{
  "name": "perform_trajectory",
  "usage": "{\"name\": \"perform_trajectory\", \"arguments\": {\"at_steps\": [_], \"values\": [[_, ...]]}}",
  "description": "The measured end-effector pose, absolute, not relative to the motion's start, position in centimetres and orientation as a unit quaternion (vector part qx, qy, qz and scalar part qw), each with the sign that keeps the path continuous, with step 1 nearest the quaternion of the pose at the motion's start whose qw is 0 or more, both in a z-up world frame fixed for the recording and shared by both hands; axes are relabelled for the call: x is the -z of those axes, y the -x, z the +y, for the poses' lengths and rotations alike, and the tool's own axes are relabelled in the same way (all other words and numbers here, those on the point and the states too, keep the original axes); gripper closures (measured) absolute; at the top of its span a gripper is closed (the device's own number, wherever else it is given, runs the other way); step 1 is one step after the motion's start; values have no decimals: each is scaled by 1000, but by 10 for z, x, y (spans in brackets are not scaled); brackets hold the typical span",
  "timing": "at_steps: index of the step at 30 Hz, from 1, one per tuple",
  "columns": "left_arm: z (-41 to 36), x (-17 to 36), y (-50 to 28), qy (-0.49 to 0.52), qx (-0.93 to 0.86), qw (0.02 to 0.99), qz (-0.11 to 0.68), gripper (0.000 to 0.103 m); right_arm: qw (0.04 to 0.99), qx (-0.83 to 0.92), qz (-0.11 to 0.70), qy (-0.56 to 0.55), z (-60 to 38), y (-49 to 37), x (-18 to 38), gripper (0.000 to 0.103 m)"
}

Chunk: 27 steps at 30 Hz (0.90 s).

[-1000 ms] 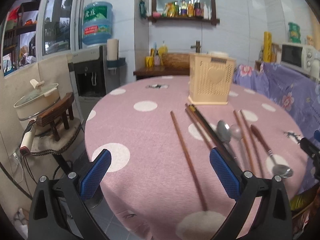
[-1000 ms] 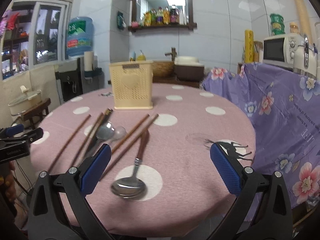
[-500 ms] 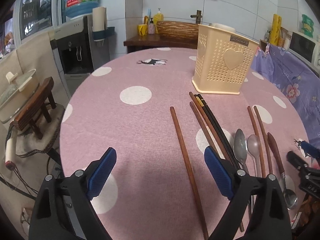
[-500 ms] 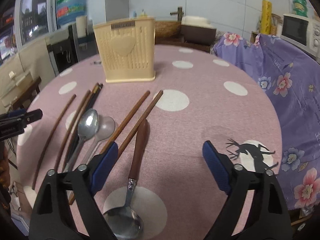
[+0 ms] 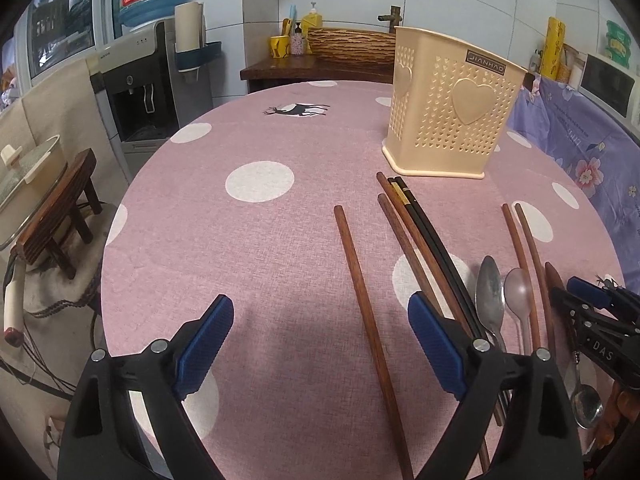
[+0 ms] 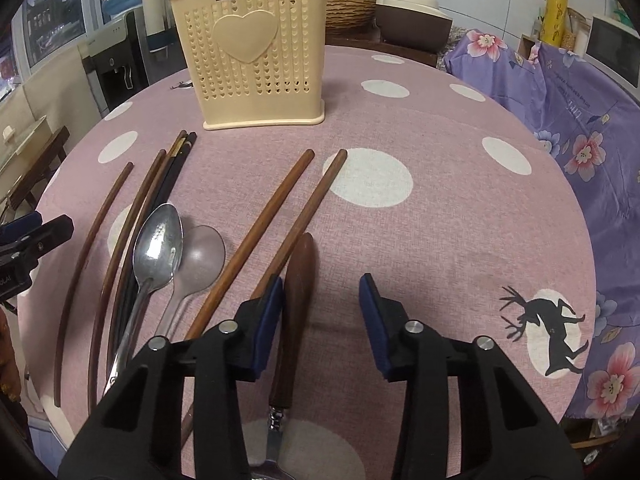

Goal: Organize utensils
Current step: 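Grasp the wooden-handled spoon with the right tool while the left tool grasps a wooden chopstick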

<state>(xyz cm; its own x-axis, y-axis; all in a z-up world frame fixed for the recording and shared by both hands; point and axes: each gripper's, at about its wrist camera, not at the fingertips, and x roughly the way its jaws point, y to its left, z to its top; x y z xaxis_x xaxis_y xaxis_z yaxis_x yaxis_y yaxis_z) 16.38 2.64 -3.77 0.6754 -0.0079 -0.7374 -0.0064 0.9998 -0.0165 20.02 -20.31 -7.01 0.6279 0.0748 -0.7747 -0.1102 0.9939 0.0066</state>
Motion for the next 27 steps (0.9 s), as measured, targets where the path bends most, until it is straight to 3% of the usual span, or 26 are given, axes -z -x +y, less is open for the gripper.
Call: {"name": "perform_trajectory", "arguments": {"at_steps": [4,7,14,19,23,27], "values": [[26,41,-169,14,4,909,416,22,901,-58,428,28,-196,-202,69,81],[23,43,-176,11,8,905,426,28,901,-66,428,30,-195,-203,69,85],[11,49,-200,12,18,890,456,46,902,-76,424,27,-199,-204,69,85],[6,53,-224,4,-5,883,469,69,903,-83,421,28,-200,-206,70,85],[6,53,-238,7,-19,880,475,72,903,-87,420,30,-200,-207,70,85],[2,54,-237,0,-24,881,473,81,903,-87,419,30,-200,-209,70,85]]}}
